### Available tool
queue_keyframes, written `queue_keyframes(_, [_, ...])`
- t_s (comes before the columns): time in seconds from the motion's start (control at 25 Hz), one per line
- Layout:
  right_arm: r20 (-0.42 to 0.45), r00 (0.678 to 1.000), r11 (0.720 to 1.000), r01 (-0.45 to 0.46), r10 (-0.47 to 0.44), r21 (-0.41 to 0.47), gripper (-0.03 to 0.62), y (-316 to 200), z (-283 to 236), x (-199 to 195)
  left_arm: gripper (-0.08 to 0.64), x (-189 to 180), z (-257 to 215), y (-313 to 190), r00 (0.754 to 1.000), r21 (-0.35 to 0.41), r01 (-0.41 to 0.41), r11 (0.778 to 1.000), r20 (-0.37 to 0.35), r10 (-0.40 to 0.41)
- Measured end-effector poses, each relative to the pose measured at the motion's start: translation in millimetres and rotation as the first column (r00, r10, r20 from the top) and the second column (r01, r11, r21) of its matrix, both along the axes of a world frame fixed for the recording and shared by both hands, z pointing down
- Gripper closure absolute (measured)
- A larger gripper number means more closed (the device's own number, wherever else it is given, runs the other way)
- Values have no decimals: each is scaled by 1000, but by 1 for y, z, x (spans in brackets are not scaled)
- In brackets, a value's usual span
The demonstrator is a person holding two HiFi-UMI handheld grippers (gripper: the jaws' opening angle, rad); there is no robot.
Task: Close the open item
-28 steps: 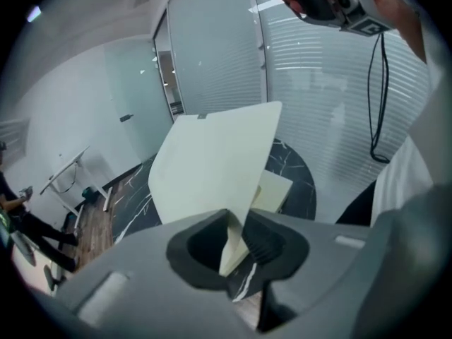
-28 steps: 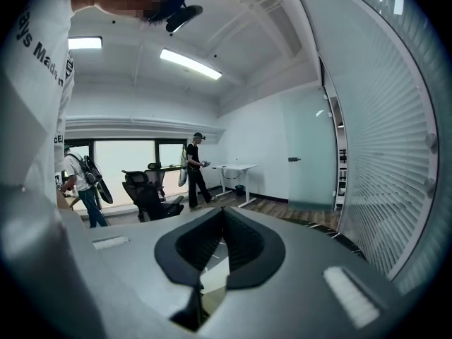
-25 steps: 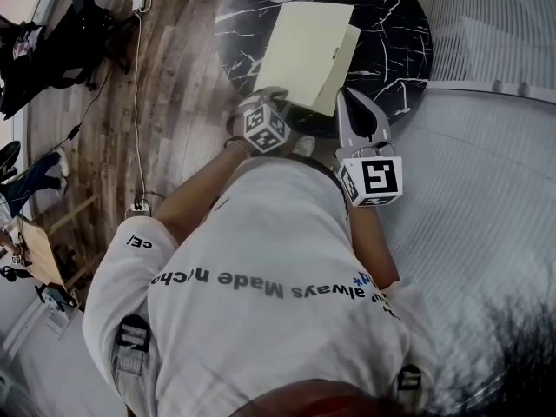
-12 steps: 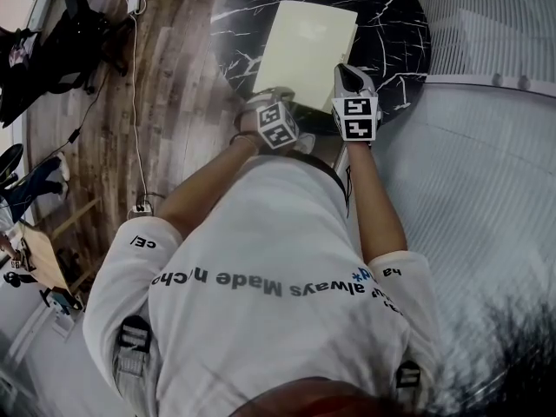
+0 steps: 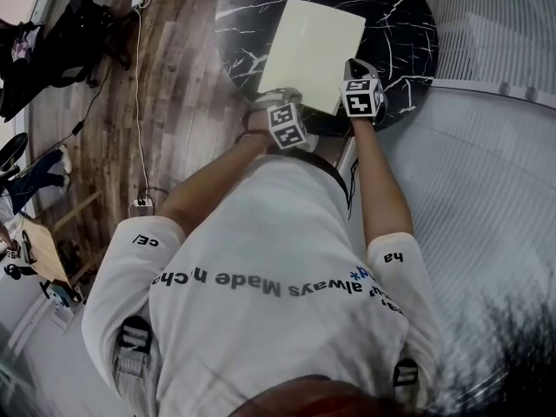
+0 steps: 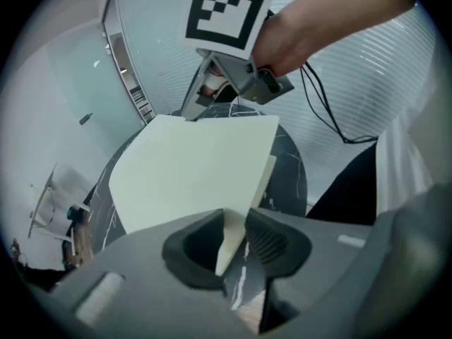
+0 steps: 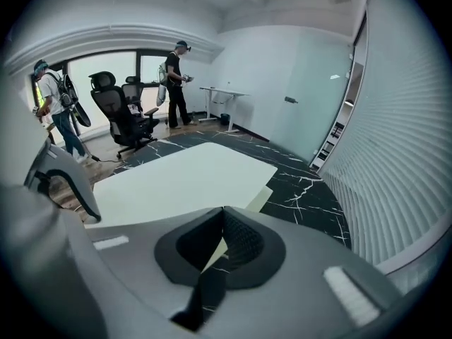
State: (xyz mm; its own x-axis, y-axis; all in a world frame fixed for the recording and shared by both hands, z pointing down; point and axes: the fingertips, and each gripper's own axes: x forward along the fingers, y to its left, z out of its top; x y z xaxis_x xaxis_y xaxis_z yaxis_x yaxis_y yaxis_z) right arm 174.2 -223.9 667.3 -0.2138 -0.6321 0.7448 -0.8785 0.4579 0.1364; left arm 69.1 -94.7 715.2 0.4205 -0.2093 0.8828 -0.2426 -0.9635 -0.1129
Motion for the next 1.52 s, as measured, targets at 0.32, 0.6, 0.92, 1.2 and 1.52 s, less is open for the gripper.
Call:
queue_keyframes(0.32, [-11, 1000, 997, 3, -4, -83, 591, -1, 36, 7, 450, 5, 11, 2, 998, -23, -40, 999, 42, 41])
queue_keyframes(0.6, [14, 1000, 991, -6, 8, -132, 591, 3, 60, 13, 449, 8, 18, 4, 997, -42, -49, 998, 62, 51])
queue_keyframes(0.92, [68, 997, 992, -32, 40, -123, 594, 2, 65, 14, 454, 8, 23, 3, 998, -80, -35, 996, 52, 39])
queue_keyframes(1.2, [78, 996, 989, -36, 47, -143, 591, -7, 65, 18, 454, 9, 24, 3, 998, -100, -40, 994, 47, 45])
queue_keyframes(1.52, [91, 994, 987, -52, 67, -154, 603, -8, 70, 18, 454, 8, 24, 3, 999, -119, -22, 993, 36, 26])
